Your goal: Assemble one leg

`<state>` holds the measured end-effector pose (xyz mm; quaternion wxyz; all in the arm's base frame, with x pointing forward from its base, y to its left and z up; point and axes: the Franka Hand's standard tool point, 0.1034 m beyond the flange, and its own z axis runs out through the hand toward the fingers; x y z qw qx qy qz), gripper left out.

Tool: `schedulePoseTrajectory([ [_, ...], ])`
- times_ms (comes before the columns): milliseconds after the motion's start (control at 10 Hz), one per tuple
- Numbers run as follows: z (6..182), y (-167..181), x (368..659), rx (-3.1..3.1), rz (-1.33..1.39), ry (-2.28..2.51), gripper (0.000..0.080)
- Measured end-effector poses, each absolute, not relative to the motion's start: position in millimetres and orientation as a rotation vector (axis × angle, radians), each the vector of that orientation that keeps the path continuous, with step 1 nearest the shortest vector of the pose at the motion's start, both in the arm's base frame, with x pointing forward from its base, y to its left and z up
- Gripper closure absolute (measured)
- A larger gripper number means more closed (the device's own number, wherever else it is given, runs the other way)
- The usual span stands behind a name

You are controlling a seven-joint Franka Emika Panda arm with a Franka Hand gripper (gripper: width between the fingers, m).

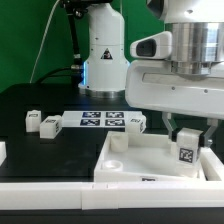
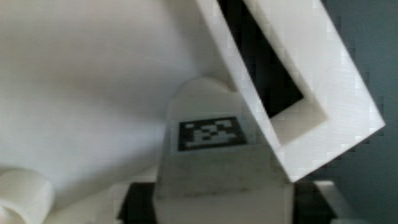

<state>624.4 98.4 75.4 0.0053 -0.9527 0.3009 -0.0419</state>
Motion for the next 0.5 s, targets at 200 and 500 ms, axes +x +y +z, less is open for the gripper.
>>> schedulePoseTrajectory([
  [200,75.3,98.2,624.4,-2.987,-0.132,0.933,0.0499],
  [500,74.6,98.2,624.2,-2.987,-0.131,0.933,0.0237],
])
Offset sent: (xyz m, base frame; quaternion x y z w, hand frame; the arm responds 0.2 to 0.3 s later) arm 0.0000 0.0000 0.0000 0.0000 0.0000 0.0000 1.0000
